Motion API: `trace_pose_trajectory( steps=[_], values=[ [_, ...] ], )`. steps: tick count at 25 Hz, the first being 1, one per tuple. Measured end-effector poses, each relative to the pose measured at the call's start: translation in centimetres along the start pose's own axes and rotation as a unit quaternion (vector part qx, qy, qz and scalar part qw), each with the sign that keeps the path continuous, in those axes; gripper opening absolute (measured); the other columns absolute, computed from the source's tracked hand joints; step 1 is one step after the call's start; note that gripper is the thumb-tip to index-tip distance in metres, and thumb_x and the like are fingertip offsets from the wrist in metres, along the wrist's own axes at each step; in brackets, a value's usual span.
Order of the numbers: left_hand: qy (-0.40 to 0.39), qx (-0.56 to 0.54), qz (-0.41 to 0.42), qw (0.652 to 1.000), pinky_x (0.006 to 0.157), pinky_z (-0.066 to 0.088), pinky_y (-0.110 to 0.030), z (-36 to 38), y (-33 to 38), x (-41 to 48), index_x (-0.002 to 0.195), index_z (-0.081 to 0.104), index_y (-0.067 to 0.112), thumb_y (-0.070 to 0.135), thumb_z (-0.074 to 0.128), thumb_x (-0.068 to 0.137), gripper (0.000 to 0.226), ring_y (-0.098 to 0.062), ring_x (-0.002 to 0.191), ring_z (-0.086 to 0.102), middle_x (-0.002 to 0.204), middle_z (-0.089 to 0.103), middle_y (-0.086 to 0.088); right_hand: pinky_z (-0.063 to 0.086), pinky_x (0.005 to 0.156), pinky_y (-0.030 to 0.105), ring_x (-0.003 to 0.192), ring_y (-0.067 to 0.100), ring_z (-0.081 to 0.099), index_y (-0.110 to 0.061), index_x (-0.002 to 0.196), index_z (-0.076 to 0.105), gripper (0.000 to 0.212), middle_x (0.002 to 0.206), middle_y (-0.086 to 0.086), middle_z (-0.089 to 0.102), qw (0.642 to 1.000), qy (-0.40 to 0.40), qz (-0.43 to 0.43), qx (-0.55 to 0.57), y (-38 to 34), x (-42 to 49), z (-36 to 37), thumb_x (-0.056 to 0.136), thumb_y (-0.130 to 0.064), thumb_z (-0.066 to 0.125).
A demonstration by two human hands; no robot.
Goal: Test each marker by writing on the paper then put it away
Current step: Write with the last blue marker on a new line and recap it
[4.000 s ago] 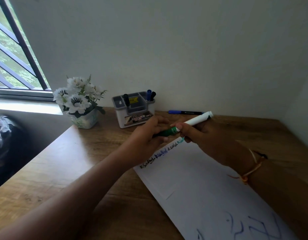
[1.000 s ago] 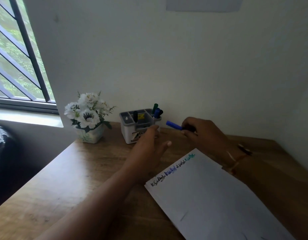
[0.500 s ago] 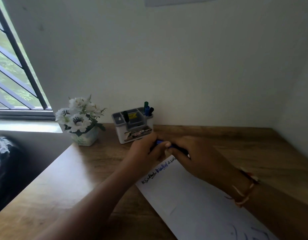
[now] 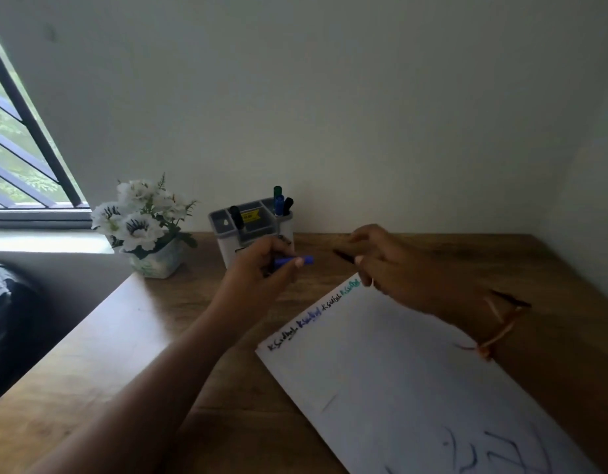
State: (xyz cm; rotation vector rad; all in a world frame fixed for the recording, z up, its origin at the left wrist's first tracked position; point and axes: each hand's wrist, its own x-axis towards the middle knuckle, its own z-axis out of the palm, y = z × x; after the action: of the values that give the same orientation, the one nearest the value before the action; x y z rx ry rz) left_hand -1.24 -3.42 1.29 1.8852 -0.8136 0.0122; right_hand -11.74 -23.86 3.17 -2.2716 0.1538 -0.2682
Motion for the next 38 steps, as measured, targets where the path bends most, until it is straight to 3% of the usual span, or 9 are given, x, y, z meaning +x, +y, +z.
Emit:
trace_pose_trajectory(
  steps=[3, 6, 14, 20, 27, 32, 34, 36, 38],
  values=[
    [0.013, -0.014, -0.041, 0.999, 0.077, 0.059, -0.037, -0.2, -0.7, 0.3, 0.096, 0.06, 0.02, 0.018, 0.067, 0.089, 0.01, -0.024, 0.086, 0.069, 0.094, 0.07, -0.003, 0.038, 0.044, 0.024, 0.059, 0.013, 0.049, -0.028, 0.104, 0.061, 0.029, 0.079, 0.008, 0.062, 0.96, 0.026, 0.085, 0.264, 0.4, 0.3, -1.4, 0.098, -0.011, 0.038],
    [-0.043, -0.016, -0.041, 0.998, 0.076, 0.06, -0.029, 0.0, -0.6, 0.2, 0.11, 0.061, 0.025, 0.012, 0.062, 0.093, 0.021, -0.019, 0.088, 0.069, 0.098, 0.068, -0.001, 0.053, 0.051, 0.025, 0.064, 0.013, 0.065, -0.01, 0.104, 0.066, 0.024, 0.08, 0.009, 0.069, 0.877, 0.021, 0.128, 0.463, -0.2, 0.2, -2.0, 0.097, -0.013, 0.043],
    [-0.094, 0.023, -0.046, 0.994, 0.074, 0.048, -0.028, 0.0, -1.0, 0.4, 0.103, 0.066, 0.028, 0.015, 0.058, 0.095, 0.017, -0.011, 0.081, 0.058, 0.096, 0.062, 0.008, 0.057, 0.056, 0.02, 0.063, 0.011, 0.068, -0.01, 0.092, 0.064, 0.009, 0.075, 0.007, 0.072, 0.847, 0.051, 0.093, 0.521, -1.2, -0.2, -0.8, 0.093, -0.014, 0.057],
    [-0.147, 0.042, -0.054, 0.987, 0.065, 0.044, -0.023, -0.4, -1.1, 0.4, 0.108, 0.068, 0.031, 0.027, 0.058, 0.097, 0.015, -0.007, 0.071, 0.056, 0.087, 0.065, 0.009, 0.052, 0.048, 0.019, 0.056, 0.007, 0.063, -0.016, 0.088, 0.071, 0.032, 0.066, 0.0, 0.067, 0.89, 0.039, 0.127, 0.436, -1.2, -0.9, 1.0, 0.096, -0.039, 0.05],
    [-0.246, 0.142, -0.084, 0.955, 0.068, 0.048, -0.019, -1.7, -0.7, 0.6, 0.109, 0.063, 0.022, 0.023, 0.065, 0.094, 0.016, -0.01, 0.088, 0.063, 0.1, 0.066, 0.006, 0.059, 0.063, 0.025, 0.075, 0.017, 0.074, -0.009, 0.098, 0.07, 0.014, 0.084, 0.011, 0.075, 0.956, -0.063, 0.091, 0.271, -3.5, -3.4, 4.8, 0.086, -0.017, 0.067],
    [-0.352, 0.123, -0.127, 0.919, 0.065, 0.05, -0.025, -3.5, -0.6, 0.6, 0.111, 0.067, 0.021, 0.025, 0.071, 0.089, 0.023, -0.013, 0.072, 0.061, 0.104, 0.071, -0.015, 0.035, 0.066, -0.004, 0.069, -0.004, 0.05, -0.048, 0.075, 0.049, 0.027, 0.08, -0.026, 0.047, 0.992, -0.117, 0.042, -0.02, -4.5, -3.6, 7.1, 0.089, -0.03, 0.062],
    [-0.383, 0.124, -0.131, 0.906, 0.07, 0.053, -0.028, -4.0, -0.6, 0.6, 0.109, 0.07, 0.024, 0.026, 0.076, 0.085, 0.025, -0.016, 0.074, 0.062, 0.104, 0.072, -0.011, 0.03, 0.074, -0.004, 0.086, -0.003, 0.05, -0.046, 0.095, 0.051, 0.015, 0.098, -0.019, 0.052, 0.985, -0.126, 0.089, -0.076, -4.4, -3.4, 7.6, 0.093, -0.032, 0.056],
    [-0.393, 0.131, -0.128, 0.901, 0.083, 0.058, -0.037, -4.1, -0.6, 0.7, 0.108, 0.072, 0.025, 0.024, 0.079, 0.081, 0.028, -0.027, 0.089, 0.068, 0.106, 0.072, -0.006, 0.023, 0.103, 0.013, 0.13, 0.019, 0.041, -0.02, 0.139, 0.039, 0.044, 0.145, 0.006, 0.042, 0.967, -0.164, 0.134, -0.143, -3.5, -3.1, 8.3, 0.097, -0.031, 0.048],
    [-0.395, 0.139, -0.12, 0.9, 0.088, 0.057, -0.039, -4.0, -0.6, 0.7, 0.11, 0.071, 0.025, 0.022, 0.08, 0.08, 0.031, -0.026, 0.1, 0.068, 0.107, 0.072, -0.001, 0.034, 0.109, 0.03, 0.129, 0.021, 0.045, -0.016, 0.138, 0.046, 0.05, 0.143, 0.009, 0.048, 0.973, -0.139, 0.106, -0.153, -2.9, -3.0, 8.7, 0.093, -0.034, 0.055]
  ],
)
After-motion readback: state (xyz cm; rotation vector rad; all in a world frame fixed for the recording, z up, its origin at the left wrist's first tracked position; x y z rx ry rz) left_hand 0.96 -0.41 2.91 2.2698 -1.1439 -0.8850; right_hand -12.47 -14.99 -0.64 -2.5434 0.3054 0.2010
